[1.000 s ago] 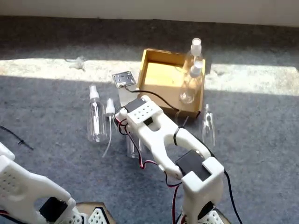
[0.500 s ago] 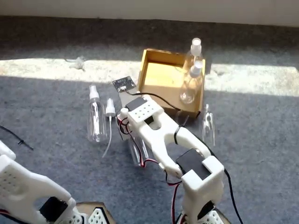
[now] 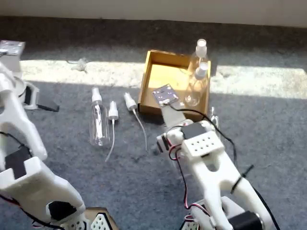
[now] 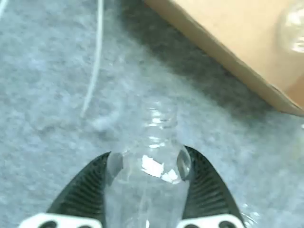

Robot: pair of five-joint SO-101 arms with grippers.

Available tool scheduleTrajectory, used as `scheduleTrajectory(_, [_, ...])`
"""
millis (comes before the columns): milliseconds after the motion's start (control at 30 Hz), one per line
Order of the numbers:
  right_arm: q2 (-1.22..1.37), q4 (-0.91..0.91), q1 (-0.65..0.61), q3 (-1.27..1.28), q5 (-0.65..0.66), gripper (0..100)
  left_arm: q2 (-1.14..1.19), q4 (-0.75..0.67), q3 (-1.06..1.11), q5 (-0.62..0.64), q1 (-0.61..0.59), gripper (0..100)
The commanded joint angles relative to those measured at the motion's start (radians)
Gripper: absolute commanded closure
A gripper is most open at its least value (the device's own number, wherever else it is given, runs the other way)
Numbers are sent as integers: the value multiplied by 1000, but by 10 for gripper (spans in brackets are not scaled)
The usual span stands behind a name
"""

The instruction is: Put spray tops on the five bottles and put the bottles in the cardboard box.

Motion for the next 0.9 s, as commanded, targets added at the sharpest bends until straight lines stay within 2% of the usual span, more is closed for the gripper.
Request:
scheduleTrajectory(0, [-193, -16, 148, 107, 133, 994, -70, -25, -50, 187, 272, 639])
scheduleTrajectory(167, [-285, -16, 343, 197, 215, 994, -70, -176, -42, 405, 516, 639])
scheduleTrajectory(300, [-286, -19, 510, 205, 249, 994, -61, -262, -33, 528, 624, 639])
scheduleTrajectory(533, [-292, -145, 550, 320, 249, 993, 111, -397, -18, 749, 645, 717])
scheduleTrajectory(667, [-288, -185, 553, 358, 249, 992, 176, -390, -33, 827, 644, 704])
scheduleTrajectory(767, [-288, -183, 553, 361, 249, 992, 186, -376, -30, 839, 648, 704])
scheduleTrajectory(867, [-288, -183, 553, 361, 249, 992, 171, -265, -35, 833, 650, 704])
